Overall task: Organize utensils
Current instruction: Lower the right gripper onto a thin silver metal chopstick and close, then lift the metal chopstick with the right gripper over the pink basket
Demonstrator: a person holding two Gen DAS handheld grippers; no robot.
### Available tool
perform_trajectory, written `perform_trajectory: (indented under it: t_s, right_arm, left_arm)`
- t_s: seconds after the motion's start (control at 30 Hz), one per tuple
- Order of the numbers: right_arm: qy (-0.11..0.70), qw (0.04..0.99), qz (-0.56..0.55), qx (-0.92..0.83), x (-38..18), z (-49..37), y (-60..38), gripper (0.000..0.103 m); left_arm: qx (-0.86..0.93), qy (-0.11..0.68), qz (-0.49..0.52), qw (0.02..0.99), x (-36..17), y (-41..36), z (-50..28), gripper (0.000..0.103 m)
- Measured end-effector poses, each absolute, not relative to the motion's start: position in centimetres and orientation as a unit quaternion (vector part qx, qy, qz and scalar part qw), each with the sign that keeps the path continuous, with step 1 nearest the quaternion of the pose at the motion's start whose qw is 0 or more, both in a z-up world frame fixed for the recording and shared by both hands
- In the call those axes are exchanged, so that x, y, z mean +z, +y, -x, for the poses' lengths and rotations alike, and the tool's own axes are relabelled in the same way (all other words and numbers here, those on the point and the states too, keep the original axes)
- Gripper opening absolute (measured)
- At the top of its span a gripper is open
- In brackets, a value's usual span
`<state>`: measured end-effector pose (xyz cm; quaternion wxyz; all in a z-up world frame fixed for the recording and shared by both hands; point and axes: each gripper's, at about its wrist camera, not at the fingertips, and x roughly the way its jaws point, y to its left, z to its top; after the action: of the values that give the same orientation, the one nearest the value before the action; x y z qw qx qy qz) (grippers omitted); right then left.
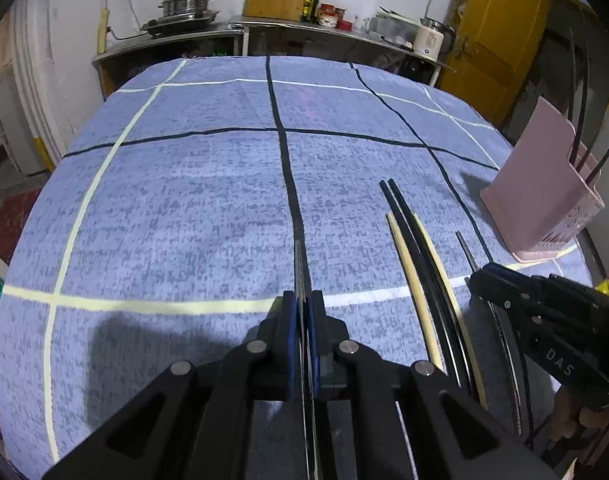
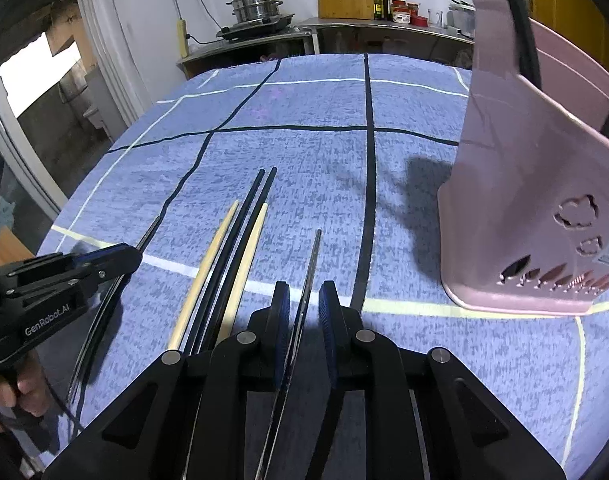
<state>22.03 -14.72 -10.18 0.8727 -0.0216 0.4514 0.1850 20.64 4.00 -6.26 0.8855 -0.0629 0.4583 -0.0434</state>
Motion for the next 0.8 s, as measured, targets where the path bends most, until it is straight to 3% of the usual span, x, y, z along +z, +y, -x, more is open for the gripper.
perform_trajectory:
  t_s: [0.33,0.4,0.8]
  right_arm:
    - [0.463,0.866,0.015,0.187,-10.0,-22.7,-14.8,0.005]
    - [0.458,0.867,0.004,0.194,-9.5,-22.3,-15.0,0.005]
    - [0.394,0.893,-0.027,0.215,-3.3,-19.7,-16.8,0.005]
  left_arm:
    - [-0.055,0.468,0.019,0.882,-6.0,3.1,-21.3,0.010]
    - [-0.052,0.467,0.018,0.882,-6.0,3.2,-21.4,0.006]
    - [-0.078,0.413,0.050,0.906,-0.9,3.8,-18.7,0.005]
